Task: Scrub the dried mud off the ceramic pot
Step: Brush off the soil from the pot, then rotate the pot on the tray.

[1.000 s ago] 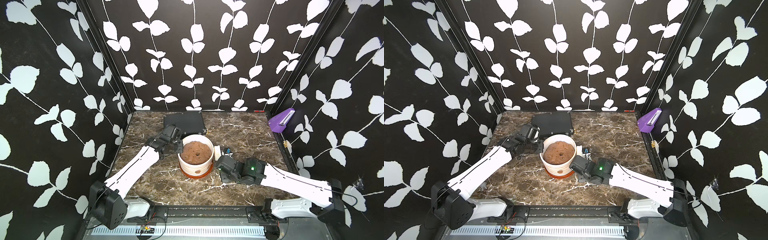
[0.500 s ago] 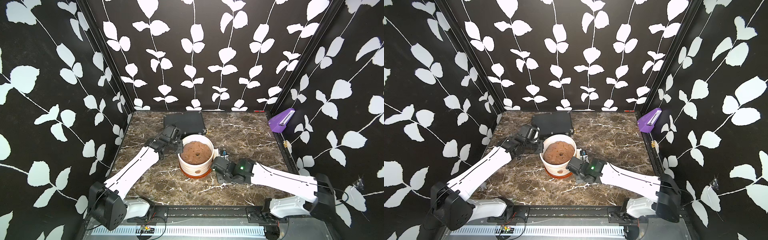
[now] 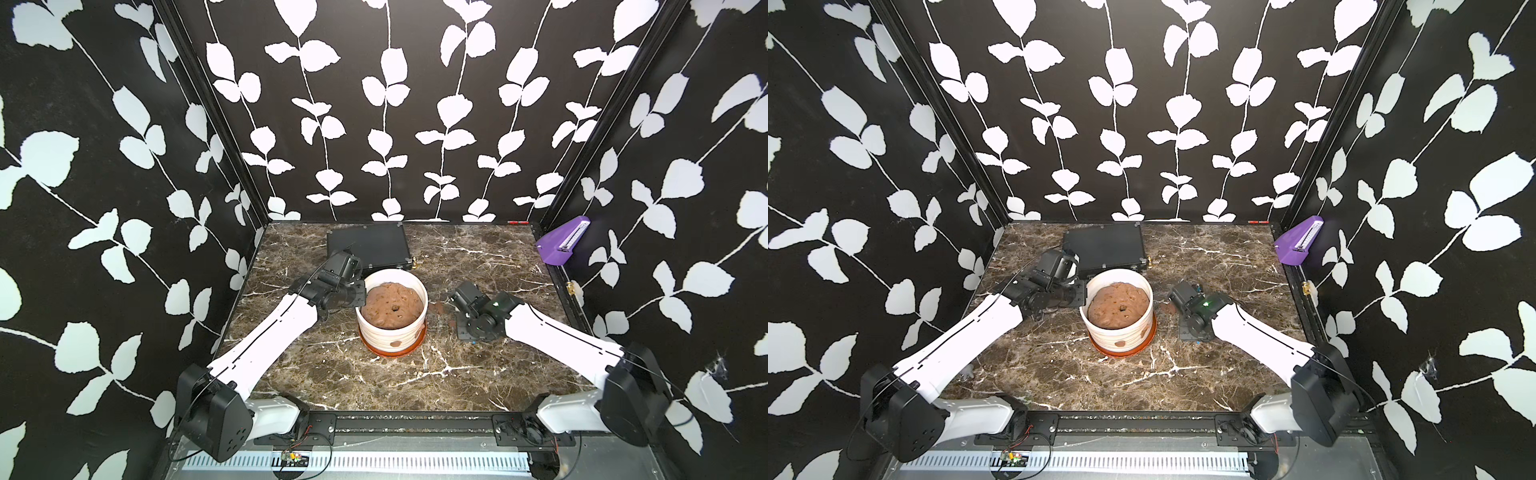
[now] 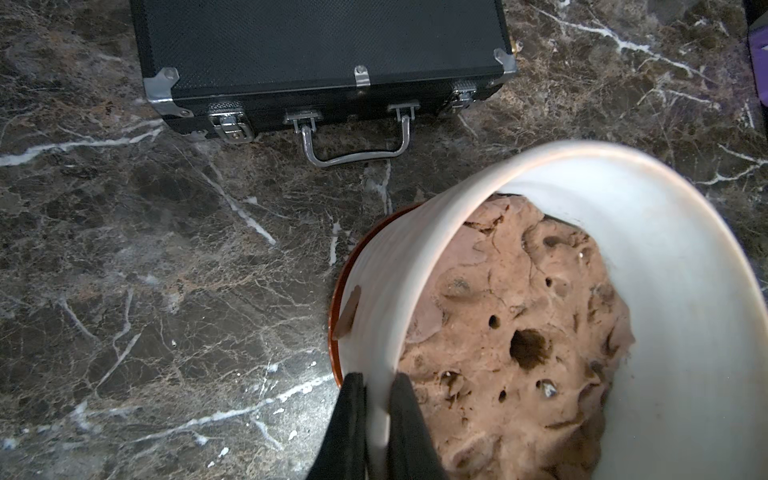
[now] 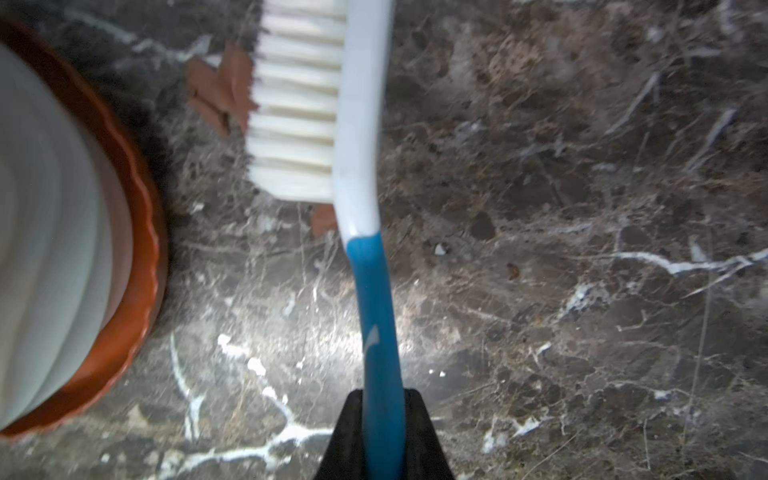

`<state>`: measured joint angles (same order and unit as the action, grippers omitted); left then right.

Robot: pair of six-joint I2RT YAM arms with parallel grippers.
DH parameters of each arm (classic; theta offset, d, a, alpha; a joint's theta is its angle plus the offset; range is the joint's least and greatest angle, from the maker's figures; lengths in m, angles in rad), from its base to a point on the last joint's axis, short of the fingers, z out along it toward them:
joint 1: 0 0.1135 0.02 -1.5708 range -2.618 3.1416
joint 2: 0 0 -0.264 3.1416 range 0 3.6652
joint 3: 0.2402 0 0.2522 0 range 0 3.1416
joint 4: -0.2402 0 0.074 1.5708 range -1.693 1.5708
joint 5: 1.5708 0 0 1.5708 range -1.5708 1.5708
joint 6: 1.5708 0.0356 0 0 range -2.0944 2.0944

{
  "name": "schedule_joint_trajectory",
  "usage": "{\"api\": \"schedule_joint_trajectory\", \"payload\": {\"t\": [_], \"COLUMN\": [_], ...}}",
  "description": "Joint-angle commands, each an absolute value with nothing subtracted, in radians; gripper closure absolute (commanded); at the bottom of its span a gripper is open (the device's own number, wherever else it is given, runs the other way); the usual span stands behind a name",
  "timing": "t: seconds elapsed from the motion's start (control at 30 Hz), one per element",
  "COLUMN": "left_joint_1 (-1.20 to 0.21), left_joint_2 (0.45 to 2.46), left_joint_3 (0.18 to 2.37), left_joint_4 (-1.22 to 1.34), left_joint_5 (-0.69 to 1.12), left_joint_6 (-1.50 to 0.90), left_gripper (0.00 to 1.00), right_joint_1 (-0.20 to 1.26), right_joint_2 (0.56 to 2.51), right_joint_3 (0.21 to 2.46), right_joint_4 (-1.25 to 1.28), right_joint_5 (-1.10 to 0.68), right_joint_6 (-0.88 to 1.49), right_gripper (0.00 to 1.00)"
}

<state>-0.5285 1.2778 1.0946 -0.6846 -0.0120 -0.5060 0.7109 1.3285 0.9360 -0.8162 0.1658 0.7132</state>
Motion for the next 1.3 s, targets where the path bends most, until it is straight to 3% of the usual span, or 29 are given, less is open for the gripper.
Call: {"api": "schedule_joint_trajectory", "payload": {"t": [0.0, 0.1, 0.23, 0.5, 0.57, 0.77, 0.87, 0.93, 1.27], "left_joint_1": [-0.535, -0.533, -0.533, -0.532, -0.533, -0.532, -0.534, -0.533, -0.532], "left_joint_2": [1.289, 1.302, 1.338, 1.48, 1.509, 1.544, 1.506, 1.48, 1.344], "left_joint_3": [1.069, 1.095, 1.141, 1.269, 1.292, 1.311, 1.274, 1.252, 1.194], "left_joint_4": [-0.671, -0.681, -0.674, -0.68, -0.687, -0.716, -0.712, -0.714, -0.8], "left_joint_5": [0.047, 0.033, 0.032, 0.014, -0.001, 0.038, 0.0, -0.002, -0.018], "left_joint_6": [-0.549, -0.536, -0.517, -0.46, -0.444, -0.475, -0.523, -0.546, -0.577], "left_gripper": [1.0, 0.87, 0.62, 0.51, 0.53, 0.72, 0.92, 1.0, 1.0], "right_joint_1": [0.741, 0.82, 0.959, 1.088, 1.089, 1.089, 1.089, 1.089, 1.09], "right_joint_2": [1.203, 1.131, 1.107, 1.148, 1.144, 1.118, 1.111, 1.112, 1.113], "right_joint_3": [0.912, 0.914, 0.917, 0.941, 0.943, 0.922, 0.916, 0.918, 0.92], "right_joint_4": [-0.837, -0.875, -0.889, -0.863, -0.869, -0.865, -0.865, -0.867, -0.857], "right_joint_5": [0.128, 0.145, 0.179, 0.211, 0.217, 0.229, 0.233, 0.234, 0.238], "right_joint_6": [0.678, 0.741, 0.871, 0.973, 0.974, 0.984, 0.985, 0.985, 0.979], "right_gripper": [1.0, 1.0, 1.0, 1.0, 1.0, 1.0, 1.0, 1.0, 1.0]}}
